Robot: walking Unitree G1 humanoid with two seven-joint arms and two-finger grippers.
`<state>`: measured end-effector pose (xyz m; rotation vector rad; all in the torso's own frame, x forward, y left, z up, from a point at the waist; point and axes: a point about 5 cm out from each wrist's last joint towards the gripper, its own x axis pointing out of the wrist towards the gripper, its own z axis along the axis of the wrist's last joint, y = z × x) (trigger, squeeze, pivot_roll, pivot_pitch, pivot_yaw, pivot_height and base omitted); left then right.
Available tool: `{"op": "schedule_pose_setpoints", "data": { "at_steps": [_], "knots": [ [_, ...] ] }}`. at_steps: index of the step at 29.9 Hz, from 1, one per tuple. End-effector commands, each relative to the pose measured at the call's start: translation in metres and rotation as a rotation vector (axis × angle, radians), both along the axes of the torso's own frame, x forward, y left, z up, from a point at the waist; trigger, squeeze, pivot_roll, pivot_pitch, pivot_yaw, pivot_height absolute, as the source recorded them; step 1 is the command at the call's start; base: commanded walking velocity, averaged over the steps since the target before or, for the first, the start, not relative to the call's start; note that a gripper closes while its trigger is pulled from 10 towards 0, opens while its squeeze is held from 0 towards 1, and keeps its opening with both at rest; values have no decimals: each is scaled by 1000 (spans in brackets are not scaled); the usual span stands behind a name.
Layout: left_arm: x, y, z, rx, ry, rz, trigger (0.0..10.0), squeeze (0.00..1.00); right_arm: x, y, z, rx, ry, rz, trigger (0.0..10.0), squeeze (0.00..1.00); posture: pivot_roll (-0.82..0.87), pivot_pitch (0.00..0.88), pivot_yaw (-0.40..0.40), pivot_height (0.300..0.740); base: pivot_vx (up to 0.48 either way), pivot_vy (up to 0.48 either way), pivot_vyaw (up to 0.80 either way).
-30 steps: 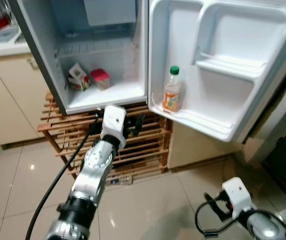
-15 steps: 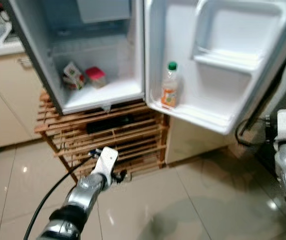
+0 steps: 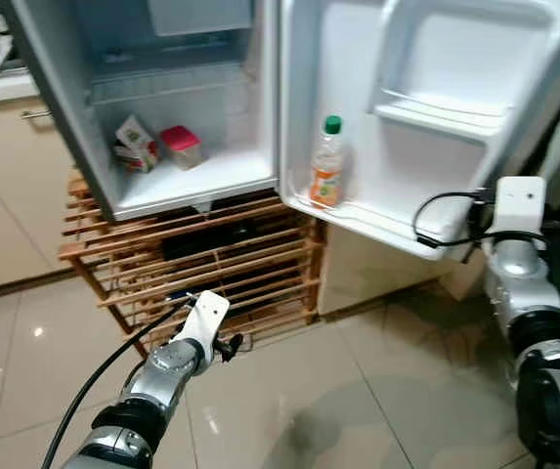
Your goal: Restocking fridge
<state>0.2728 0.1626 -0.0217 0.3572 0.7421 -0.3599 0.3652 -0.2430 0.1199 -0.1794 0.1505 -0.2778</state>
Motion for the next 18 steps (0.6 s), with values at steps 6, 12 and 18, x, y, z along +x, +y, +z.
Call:
{"op": "schedule_pose_setpoints", "data": {
  "at_steps": [6, 12, 18],
  "knots": [
    [-25, 17, -22, 222, 110, -160, 10000, 0, -45, 133, 38, 170, -80, 973, 10000, 0, -106, 0, 62, 740, 0, 0, 0],
    [-53, 10, -40, 228, 239, -374, 10000, 0, -128, 132, 34, 341, 131, 1370, 10000, 0, -125, 0, 59, 740, 0, 0, 0],
    [-42, -20, -35, 176, 172, -429, 10000, 0, -89, 79, 2, 406, 167, 874, 10000, 0, -138, 0, 54, 740, 0, 0, 0]
  ]
}}
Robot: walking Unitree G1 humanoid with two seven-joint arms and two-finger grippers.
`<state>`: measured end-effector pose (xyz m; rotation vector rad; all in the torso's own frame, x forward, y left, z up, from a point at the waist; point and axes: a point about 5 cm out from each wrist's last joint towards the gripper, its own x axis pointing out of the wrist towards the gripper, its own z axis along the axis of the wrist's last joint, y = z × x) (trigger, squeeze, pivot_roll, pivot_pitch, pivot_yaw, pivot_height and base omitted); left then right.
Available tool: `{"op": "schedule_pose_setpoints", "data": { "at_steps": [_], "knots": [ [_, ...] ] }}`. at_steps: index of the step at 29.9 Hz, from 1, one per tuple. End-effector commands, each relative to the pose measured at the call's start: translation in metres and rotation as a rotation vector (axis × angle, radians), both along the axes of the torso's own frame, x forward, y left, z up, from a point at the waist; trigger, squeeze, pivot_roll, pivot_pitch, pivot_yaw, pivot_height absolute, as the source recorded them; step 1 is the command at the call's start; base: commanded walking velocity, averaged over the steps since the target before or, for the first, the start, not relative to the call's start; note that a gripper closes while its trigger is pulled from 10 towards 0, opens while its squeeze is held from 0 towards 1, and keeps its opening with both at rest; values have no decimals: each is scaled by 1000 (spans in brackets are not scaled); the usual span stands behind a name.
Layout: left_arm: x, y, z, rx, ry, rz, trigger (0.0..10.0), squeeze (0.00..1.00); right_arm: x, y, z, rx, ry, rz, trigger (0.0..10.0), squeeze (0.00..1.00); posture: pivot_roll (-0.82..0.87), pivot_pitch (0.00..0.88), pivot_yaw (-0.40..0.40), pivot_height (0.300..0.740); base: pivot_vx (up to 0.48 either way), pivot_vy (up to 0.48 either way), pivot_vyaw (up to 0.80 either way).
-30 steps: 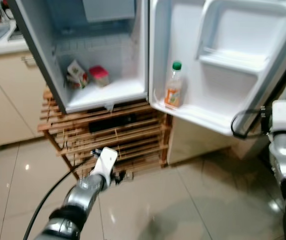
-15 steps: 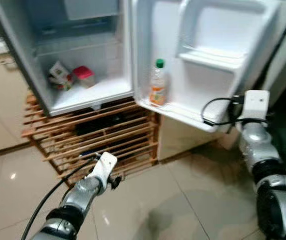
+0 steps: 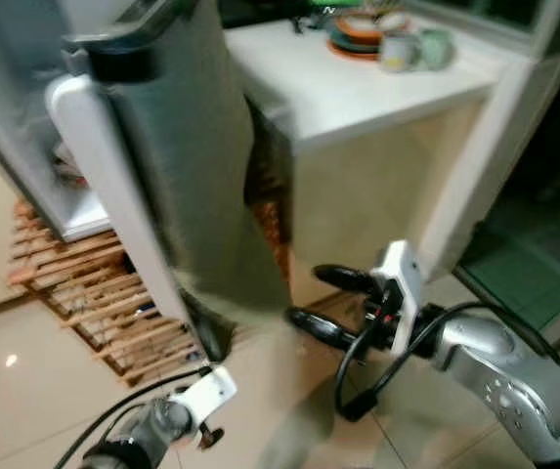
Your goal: Restocking fridge
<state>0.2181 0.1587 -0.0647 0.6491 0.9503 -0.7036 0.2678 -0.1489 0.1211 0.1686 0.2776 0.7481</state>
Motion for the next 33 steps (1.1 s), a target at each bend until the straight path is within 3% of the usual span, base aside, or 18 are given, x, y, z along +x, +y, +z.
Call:
{"op": "schedule_pose_setpoints", "data": {
  "at_steps": [1, 3, 5, 7, 10, 11, 14, 16, 17, 19, 20, 23, 27, 30, 33],
  "knots": [
    [11, -25, 8, -41, -70, -85, 10000, 0, 17, -24, -6, -114, -8, -233, 10000, 0, -137, 0, 54, 740, 0, 0, 0],
    [12, -42, 9, -73, -115, -128, 10000, 0, 29, -42, -15, -234, -18, -452, 10000, 0, -134, 0, 53, 740, 0, 0, 0],
    [20, -61, 16, -122, -186, -88, 10000, 0, 31, -49, -20, -236, -20, -572, 10000, 0, -126, 0, 51, 740, 0, 0, 0],
    [31, -86, 27, -191, -255, -7, 10000, 0, 31, -44, -24, -206, -16, -608, 10000, 0, -124, 0, 48, 740, 0, 0, 0],
    [48, -108, 48, -310, -367, 67, 10000, 0, 33, -37, -27, -190, -20, -638, 10000, 0, -119, 0, 46, 740, 0, 0, 0],
    [59, -103, 60, -387, -414, 102, 10000, 0, 34, -34, -28, -186, -30, -643, 10000, 0, -118, 0, 46, 740, 0, 0, 0],
    [94, -62, 105, -579, -618, 227, 10000, 0, 37, -26, -25, -189, -85, -670, 10000, 0, -118, 0, 45, 740, 0, 0, 0],
    [115, -50, 156, -698, -846, 357, 10000, 0, 42, -23, -14, -178, -172, -726, 10000, 0, -119, 0, 43, 740, 0, 0, 0],
    [121, -48, 175, -742, -916, 399, 10000, 0, 44, -23, -8, -176, -213, -749, 10000, 0, -118, 0, 42, 740, 0, 0, 0],
    [123, -46, 187, -769, -957, 425, 10000, 0, 45, -22, -4, -174, -239, -765, 10000, 0, -119, 0, 42, 740, 0, 0, 0],
    [128, -44, 209, -798, -1037, 456, 10000, 0, 47, -22, 3, -162, -279, -808, 10000, 0, -120, 0, 39, 740, 0, 0, 0],
    [128, -47, 225, -871, -1065, 475, 10000, 0, 47, -20, 7, -131, -297, -821, 10000, 0, -118, 0, 38, 740, 0, 251, 0],
    [126, -51, 222, -842, -1041, 458, 10000, 0, 47, -20, 2, -126, -274, -815, 10000, 0, -119, 0, 35, 740, 0, 480, -600],
    [121, -55, 216, -907, -942, 490, 10000, 0, 46, -22, 0, -129, -283, -826, 10000, 0, -123, 0, 36, 740, 0, 480, -800],
    [115, -59, 217, -911, -933, 453, 10000, 0, 46, -23, -1, -134, -286, -834, 10000, 0, -118, 0, 37, 740, 0, 480, -800]
  ]
}}
